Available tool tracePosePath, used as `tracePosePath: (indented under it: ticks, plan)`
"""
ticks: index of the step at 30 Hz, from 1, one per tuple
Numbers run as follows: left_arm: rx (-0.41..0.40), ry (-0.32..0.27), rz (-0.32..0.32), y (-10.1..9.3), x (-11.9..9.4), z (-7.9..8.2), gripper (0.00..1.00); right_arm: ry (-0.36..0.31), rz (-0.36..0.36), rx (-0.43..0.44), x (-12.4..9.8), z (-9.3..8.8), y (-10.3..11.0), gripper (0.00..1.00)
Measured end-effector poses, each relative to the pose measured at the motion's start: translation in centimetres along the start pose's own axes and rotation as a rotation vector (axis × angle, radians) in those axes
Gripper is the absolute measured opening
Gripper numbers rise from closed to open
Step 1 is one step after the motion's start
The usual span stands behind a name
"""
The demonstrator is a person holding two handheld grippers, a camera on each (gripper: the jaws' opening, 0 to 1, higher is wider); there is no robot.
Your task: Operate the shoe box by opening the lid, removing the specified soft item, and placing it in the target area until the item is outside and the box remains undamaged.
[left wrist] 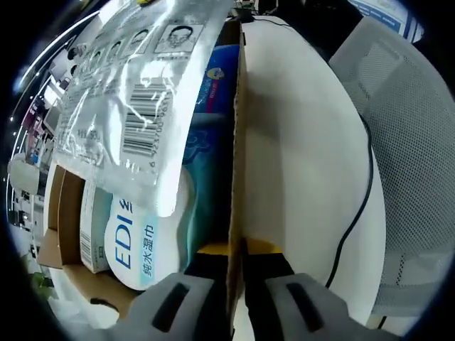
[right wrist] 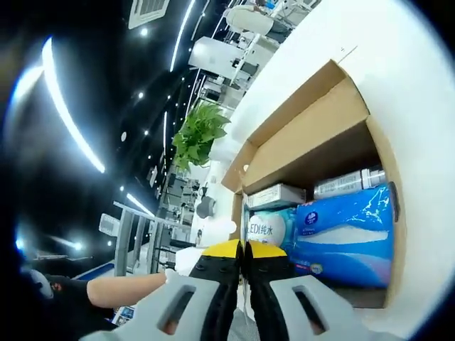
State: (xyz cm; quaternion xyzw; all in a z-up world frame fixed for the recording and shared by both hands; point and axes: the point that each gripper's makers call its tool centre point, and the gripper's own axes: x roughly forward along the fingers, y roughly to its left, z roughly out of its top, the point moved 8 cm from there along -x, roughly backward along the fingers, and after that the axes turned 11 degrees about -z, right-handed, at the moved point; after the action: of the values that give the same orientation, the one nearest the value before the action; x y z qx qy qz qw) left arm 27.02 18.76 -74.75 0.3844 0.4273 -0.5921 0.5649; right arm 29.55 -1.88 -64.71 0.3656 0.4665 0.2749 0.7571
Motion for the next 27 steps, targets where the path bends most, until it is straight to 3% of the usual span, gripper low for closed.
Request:
tracePosePath:
  ticks: [3,5,10,17,27]
  plan:
    - [-0.001,0.0,0.0,0.1,0.0,0.1,0.02,0.002,-0.006,-0.009,-0.4,0.2,0.5,0.0]
    - [-0.001,0.0,0.0,0.2,-0.1,0.0,0.02,-0.076,-0.026,-0.036,-1.5,1.0,1.2,0.0]
    - [-0.001,0.0,-0.003,0.2,-0.1,0.0,0.02,-0.11,0.012,0.008,-3.5,1.3,1.6,0.0]
    - [0.003,-0.001,0.0,0.2,0.0,0.0,0.02,-0.119,0.027,-0.001,-5.7,1.3,2.0,0.0]
    - [0.005,-0.002,0.0,0.1,0.0,0.0,0.02,-0.073,0.041,-0.002,-7.4,-0.4,3.9,0.0]
